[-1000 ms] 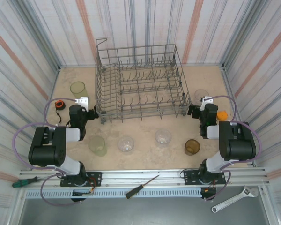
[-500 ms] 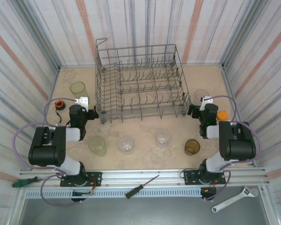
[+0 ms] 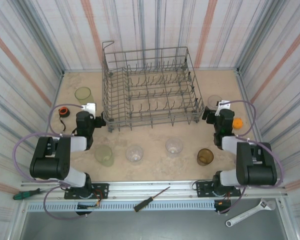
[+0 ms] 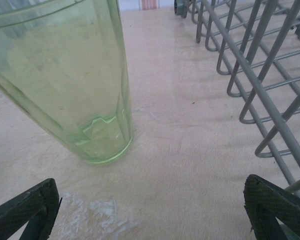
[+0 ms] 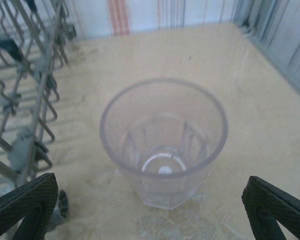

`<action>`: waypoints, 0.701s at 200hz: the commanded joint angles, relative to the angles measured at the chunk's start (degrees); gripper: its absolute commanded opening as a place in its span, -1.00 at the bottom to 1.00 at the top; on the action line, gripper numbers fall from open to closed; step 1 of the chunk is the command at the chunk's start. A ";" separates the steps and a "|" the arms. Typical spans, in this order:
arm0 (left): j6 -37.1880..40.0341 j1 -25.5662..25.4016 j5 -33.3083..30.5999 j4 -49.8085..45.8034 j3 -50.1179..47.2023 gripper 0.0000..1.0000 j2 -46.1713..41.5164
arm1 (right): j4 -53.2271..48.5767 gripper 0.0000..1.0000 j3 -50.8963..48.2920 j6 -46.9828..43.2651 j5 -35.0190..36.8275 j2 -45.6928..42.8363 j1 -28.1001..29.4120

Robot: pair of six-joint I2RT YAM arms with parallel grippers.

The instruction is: Load the cups into the dish rack

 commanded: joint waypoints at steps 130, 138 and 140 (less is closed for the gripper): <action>-2.84 -6.48 -27.48 -24.92 14.20 0.97 -18.00 | -43.68 0.98 15.07 14.43 7.18 -22.06 1.36; -4.16 -6.49 -27.79 -26.66 15.00 0.97 -18.81 | -45.71 0.98 16.15 15.06 6.26 -22.50 1.39; -4.52 -6.47 -27.81 -27.13 15.25 0.97 -18.99 | -46.22 0.98 16.41 15.23 6.03 -22.55 1.40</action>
